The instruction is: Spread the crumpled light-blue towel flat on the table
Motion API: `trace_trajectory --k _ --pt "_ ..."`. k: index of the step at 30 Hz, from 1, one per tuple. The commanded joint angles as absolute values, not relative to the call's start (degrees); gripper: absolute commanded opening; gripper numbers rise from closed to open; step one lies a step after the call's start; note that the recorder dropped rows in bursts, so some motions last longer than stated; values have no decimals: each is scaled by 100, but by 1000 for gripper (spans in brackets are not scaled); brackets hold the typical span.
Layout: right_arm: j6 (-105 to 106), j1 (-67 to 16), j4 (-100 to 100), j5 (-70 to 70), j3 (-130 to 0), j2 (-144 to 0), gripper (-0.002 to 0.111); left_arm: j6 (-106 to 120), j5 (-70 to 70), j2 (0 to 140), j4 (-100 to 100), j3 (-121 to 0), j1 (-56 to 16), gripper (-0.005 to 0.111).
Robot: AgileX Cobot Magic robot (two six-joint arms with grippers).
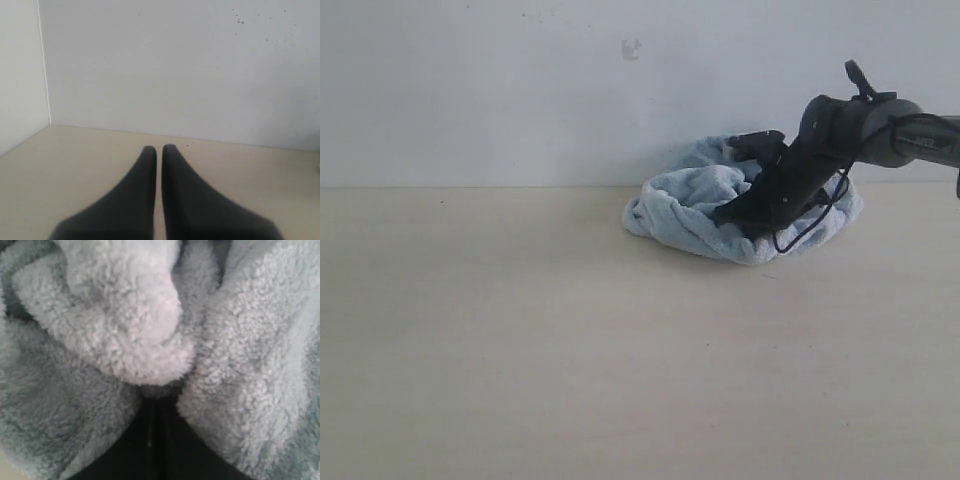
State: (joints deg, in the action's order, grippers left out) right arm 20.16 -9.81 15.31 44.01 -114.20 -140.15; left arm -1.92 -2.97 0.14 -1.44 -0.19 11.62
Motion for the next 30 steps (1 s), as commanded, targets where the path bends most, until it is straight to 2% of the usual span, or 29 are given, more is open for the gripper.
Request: trace_trajectory --k 1,8,11,15,19,22,25,27,29,30 --pt "2026 -997 1416 5073 -11489 -14004 0 -162 -304 0 -147 0 1143 4" --pt "2329 -997 1751 6168 -11464 -13981 0 -162 -304 0 -147 0 1143 4" --pt "2491 -1021 2014 6271 -11026 -13719 0 -162 -304 0 -147 0 1143 4" --pt "2669 -1201 2055 5651 -9588 -12827 0 -162 -304 0 -147 0 1143 4" --pt "3086 -1744 2083 4499 -7680 -11553 0 -162 -304 0 -147 0 1143 4" --pt "3048 -1826 2046 3661 -7081 -10834 0 -162 -304 0 -147 0 1143 4" --pt "2841 -1590 1972 3024 -7098 -10443 0 -162 -304 0 -147 0 1143 4" --pt "2655 -1247 1994 2579 -7267 -10338 8 -162 -304 0 -147 0 1143 4" --pt "2597 -886 1994 2541 -7662 -10438 28 -162 -304 0 -147 0 1143 4" --pt "2622 -740 1907 2688 -8041 -10590 50 -162 -304 0 -147 0 1143 4"
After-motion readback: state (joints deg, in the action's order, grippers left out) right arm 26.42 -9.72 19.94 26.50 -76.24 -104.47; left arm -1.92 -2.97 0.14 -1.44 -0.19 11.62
